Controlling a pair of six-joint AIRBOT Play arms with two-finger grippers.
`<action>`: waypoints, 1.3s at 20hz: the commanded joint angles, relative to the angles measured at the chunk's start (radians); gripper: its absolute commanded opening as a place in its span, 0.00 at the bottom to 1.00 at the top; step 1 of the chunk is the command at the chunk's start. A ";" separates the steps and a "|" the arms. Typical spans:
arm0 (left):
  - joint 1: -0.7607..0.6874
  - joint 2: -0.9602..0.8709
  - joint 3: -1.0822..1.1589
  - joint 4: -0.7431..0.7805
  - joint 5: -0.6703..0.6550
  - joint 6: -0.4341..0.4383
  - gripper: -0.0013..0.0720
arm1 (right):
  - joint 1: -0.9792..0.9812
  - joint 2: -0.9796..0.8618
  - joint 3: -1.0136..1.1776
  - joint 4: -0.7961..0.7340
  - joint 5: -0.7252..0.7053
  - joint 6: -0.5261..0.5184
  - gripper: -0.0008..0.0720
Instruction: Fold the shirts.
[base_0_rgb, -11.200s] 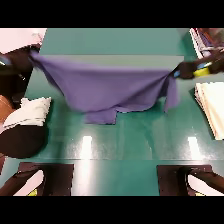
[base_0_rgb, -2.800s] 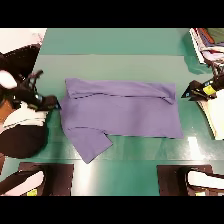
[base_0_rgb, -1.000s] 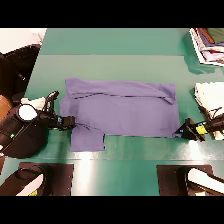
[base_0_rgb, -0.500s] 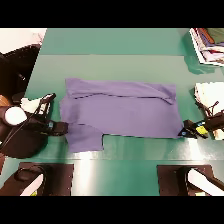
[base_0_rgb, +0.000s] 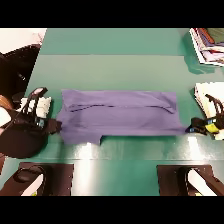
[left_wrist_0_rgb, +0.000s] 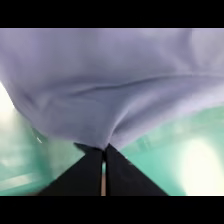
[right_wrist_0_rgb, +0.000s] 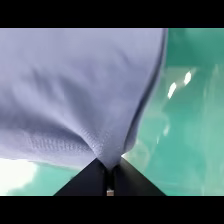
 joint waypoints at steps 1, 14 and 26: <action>0.000 -0.143 0.091 0.062 0.177 0.059 0.05 | 0.049 -0.122 0.148 0.055 -0.064 0.003 0.04; 0.061 -0.626 0.422 0.039 0.535 0.057 0.49 | 0.192 -0.675 0.742 0.099 -0.094 0.082 0.21; 0.028 -0.622 0.504 -0.035 0.323 0.066 0.06 | -0.087 -0.657 0.501 0.260 -0.075 -0.048 0.88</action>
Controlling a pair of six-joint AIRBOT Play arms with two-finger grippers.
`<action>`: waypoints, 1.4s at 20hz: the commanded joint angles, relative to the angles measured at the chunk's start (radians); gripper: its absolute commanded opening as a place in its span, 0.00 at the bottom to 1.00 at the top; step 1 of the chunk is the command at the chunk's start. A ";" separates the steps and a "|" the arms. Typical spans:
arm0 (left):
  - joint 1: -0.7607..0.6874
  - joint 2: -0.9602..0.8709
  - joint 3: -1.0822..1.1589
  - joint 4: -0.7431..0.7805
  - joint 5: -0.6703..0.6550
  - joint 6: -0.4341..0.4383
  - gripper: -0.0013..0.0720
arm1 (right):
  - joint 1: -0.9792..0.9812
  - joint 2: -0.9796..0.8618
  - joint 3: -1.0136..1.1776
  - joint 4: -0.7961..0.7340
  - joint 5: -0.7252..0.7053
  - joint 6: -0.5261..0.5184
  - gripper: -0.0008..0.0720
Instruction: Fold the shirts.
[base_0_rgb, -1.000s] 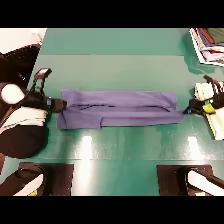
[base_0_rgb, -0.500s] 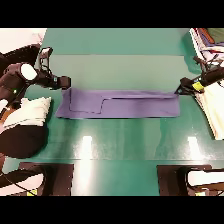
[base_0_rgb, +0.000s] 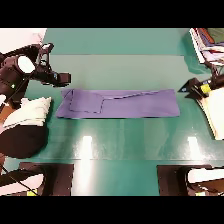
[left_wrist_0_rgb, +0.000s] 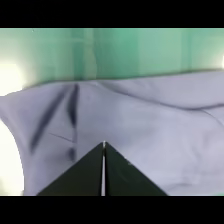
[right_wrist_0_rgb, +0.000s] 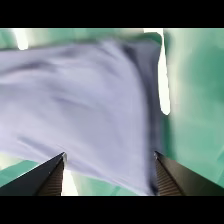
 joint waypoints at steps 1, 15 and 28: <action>-0.031 -0.004 0.005 -0.080 -0.027 0.006 0.06 | -0.089 -0.024 -0.137 0.063 -0.017 -0.061 0.88; -0.263 -0.278 0.138 -0.254 0.088 -0.011 0.05 | 0.076 -0.022 -0.036 0.256 -0.002 -0.161 0.04; -0.394 -0.540 0.322 -0.275 0.077 -0.005 0.05 | 0.495 0.089 0.404 0.401 -0.048 -0.075 0.04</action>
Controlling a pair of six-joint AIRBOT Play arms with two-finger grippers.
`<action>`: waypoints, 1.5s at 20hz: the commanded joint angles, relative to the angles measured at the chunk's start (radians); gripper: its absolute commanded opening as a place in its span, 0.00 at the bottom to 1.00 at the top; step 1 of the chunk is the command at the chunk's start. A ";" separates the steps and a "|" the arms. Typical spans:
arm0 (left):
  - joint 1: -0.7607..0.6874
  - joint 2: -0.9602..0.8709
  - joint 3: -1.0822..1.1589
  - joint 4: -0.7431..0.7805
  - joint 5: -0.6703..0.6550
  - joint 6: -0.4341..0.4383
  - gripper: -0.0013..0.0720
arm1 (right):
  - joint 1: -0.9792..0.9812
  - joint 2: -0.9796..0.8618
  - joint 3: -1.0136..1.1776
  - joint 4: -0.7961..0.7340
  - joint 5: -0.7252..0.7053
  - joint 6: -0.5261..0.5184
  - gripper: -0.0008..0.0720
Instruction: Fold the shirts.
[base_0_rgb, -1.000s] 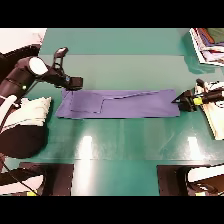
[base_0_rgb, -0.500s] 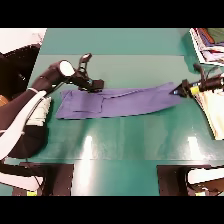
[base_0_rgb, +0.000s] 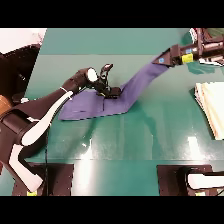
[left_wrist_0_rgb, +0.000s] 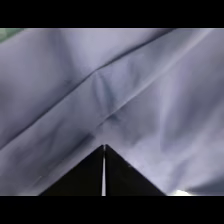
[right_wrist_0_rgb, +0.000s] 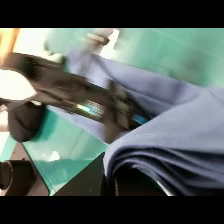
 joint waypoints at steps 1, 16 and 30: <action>-0.008 -0.021 0.010 -0.004 0.003 0.002 0.05 | 0.105 0.004 0.070 0.013 -0.041 0.006 0.04; 0.536 0.451 0.068 0.274 -0.148 0.037 0.05 | 0.526 -0.168 0.157 0.015 -0.341 -0.064 0.04; 0.721 0.572 0.068 0.249 -0.261 0.062 0.05 | 0.466 -0.295 -0.009 0.002 -0.252 -0.061 0.66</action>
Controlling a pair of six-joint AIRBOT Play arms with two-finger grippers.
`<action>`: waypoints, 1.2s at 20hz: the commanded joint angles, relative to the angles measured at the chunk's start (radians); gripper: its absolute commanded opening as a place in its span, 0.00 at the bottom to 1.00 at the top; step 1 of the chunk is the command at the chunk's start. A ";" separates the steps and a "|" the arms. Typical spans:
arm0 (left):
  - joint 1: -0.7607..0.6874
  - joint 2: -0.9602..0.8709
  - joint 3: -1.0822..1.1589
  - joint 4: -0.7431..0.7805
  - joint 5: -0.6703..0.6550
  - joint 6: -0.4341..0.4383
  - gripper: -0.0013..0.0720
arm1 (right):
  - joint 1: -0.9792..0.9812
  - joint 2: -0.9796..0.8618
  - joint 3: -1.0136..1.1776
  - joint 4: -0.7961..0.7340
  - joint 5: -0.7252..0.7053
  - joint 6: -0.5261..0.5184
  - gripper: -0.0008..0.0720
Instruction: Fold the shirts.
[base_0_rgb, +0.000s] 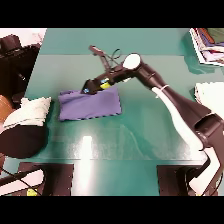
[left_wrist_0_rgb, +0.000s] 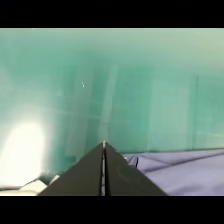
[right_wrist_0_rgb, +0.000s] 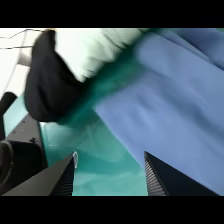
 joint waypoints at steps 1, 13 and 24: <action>0.006 0.004 0.001 -0.007 -0.031 0.006 0.05 | -0.147 0.095 -0.224 -0.030 0.034 0.042 0.66; 0.006 0.002 0.001 -0.087 -0.030 0.007 0.05 | -0.238 -0.020 -0.398 0.011 -0.018 0.138 0.87; -0.074 0.002 0.001 -0.126 -0.074 0.032 0.05 | -0.163 -0.170 -0.039 0.075 0.054 0.145 0.04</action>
